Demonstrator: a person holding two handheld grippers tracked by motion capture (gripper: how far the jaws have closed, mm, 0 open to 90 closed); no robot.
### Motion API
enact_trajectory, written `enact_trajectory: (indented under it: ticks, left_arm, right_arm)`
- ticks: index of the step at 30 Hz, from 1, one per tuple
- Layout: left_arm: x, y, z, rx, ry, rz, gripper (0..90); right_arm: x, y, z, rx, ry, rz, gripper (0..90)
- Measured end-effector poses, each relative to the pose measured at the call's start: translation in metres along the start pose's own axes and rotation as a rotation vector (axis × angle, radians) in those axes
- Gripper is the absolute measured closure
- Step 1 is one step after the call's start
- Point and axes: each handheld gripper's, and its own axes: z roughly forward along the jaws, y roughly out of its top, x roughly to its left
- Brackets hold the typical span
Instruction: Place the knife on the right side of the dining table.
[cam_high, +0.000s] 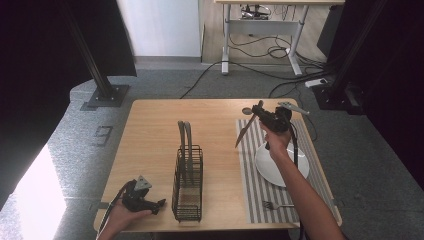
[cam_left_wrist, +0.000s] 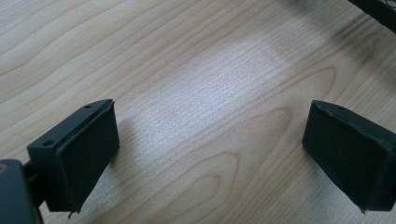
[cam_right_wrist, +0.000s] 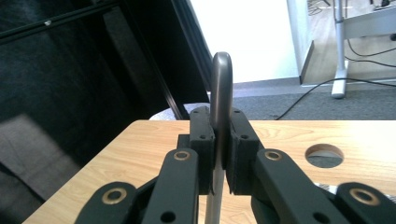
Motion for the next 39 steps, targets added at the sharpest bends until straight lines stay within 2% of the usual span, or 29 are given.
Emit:
enact_trajectory:
  ticks: [7,11,16,28,39]
  left_arm:
    - [0.0,0.0,0.0,-0.001,0.001,-0.002,3.5]
    - [0.0,0.0,0.0,0.0,0.001,-0.002,3.6]
    - [0.0,0.0,0.0,-0.001,0.001,-0.002,3.5]
    - [0.0,0.0,0.0,-0.001,0.0,-0.001,3.5]
    - [0.0,0.0,0.0,-0.005,0.001,-0.003,3.4]
  right_arm:
    - [-0.012,0.0,0.004,-0.002,-0.028,0.02,82.7]
    - [-0.017,0.001,0.004,-0.02,-0.034,0.034,82.7]
    - [-0.02,0.004,0.003,-0.031,-0.048,0.024,82.7]
    - [-0.039,0.006,0.003,-0.053,-0.101,0.041,82.6]
    - [-0.05,0.004,0.014,-0.072,-0.128,0.033,82.7]
